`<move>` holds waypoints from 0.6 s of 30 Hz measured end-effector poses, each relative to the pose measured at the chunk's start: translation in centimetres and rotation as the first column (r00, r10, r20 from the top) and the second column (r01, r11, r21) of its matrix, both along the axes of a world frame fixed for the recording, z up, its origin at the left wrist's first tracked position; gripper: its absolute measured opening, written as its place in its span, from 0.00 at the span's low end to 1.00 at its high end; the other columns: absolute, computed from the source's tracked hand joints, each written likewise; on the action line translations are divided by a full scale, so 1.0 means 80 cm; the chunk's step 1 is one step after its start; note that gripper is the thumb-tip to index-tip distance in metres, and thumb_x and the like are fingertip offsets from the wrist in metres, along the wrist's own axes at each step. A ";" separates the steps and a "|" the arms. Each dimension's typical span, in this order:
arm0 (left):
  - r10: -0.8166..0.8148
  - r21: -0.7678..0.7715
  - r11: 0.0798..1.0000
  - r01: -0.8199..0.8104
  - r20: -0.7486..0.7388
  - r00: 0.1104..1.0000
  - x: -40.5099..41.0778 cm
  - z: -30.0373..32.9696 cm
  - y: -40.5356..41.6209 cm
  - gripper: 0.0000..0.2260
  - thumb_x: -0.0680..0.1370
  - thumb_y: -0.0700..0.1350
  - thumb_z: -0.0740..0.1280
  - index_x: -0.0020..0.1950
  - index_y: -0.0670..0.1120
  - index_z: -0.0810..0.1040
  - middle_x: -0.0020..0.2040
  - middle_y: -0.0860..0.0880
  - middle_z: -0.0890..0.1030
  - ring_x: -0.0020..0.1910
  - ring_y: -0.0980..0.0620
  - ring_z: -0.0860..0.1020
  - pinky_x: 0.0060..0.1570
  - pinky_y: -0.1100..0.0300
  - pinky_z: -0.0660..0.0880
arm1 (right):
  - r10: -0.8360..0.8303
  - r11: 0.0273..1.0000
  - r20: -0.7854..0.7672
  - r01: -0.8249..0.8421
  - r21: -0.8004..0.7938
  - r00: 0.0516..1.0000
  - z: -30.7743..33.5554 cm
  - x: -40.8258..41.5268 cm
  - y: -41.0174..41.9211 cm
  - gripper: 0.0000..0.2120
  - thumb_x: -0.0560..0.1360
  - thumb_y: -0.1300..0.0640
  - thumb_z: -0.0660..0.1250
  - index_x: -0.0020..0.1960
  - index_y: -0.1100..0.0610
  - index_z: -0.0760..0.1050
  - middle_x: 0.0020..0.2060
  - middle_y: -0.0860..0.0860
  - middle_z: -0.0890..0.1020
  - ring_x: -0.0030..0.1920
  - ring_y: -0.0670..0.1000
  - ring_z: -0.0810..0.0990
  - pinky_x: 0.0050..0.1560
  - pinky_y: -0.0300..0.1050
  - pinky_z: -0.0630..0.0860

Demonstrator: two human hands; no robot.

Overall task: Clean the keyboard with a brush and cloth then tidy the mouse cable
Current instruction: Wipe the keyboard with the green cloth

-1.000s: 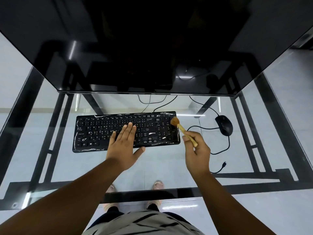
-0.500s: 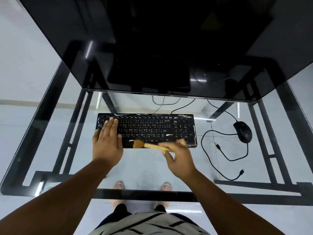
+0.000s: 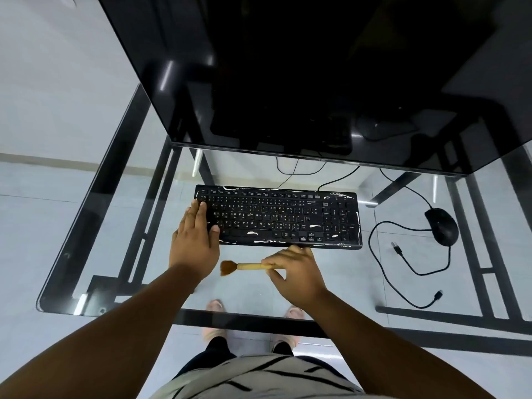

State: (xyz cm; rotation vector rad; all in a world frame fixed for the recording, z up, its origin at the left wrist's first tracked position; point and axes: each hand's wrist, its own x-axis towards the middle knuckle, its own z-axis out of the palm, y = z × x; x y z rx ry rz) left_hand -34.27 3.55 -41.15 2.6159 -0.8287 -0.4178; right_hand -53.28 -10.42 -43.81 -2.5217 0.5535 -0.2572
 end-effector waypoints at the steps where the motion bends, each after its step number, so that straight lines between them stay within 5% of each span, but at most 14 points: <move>1: 0.003 -0.010 1.000 -0.003 -0.011 1.000 0.000 0.000 0.000 0.27 0.82 0.53 0.52 0.78 0.45 0.52 0.79 0.46 0.53 0.77 0.47 0.53 0.73 0.47 0.56 | -0.005 1.000 -0.006 0.005 -0.001 1.000 -0.001 0.000 0.001 0.08 0.69 0.55 0.72 0.47 0.46 0.83 0.41 0.39 0.84 0.42 0.46 0.78 0.43 0.43 0.68; 8: 0.088 -0.088 0.991 -0.100 -0.124 0.988 0.000 0.003 -0.003 0.34 0.78 0.56 0.62 0.78 0.45 0.52 0.79 0.42 0.51 0.77 0.43 0.51 0.74 0.48 0.54 | 0.024 1.000 -0.015 -0.025 -0.017 1.000 0.001 0.002 0.002 0.10 0.71 0.51 0.70 0.51 0.47 0.82 0.47 0.42 0.82 0.47 0.49 0.78 0.48 0.52 0.76; 14: 0.094 -0.070 0.992 -0.107 -0.168 0.981 0.006 0.004 -0.006 0.49 0.66 0.64 0.73 0.78 0.47 0.50 0.77 0.42 0.56 0.76 0.42 0.54 0.73 0.46 0.56 | -0.453 0.891 0.048 0.454 -0.014 0.890 0.027 -0.017 -0.046 0.38 0.65 0.39 0.75 0.69 0.53 0.69 0.67 0.51 0.71 0.66 0.52 0.68 0.66 0.51 0.66; 18: 0.087 -0.059 0.993 -0.098 -0.162 0.983 0.008 0.003 -0.006 0.56 0.59 0.64 0.77 0.77 0.49 0.50 0.75 0.42 0.58 0.74 0.41 0.57 0.73 0.44 0.59 | -0.620 0.781 -0.143 0.624 -0.023 0.771 0.037 -0.034 -0.084 0.56 0.56 0.34 0.78 0.76 0.52 0.56 0.75 0.55 0.61 0.74 0.57 0.61 0.70 0.61 0.62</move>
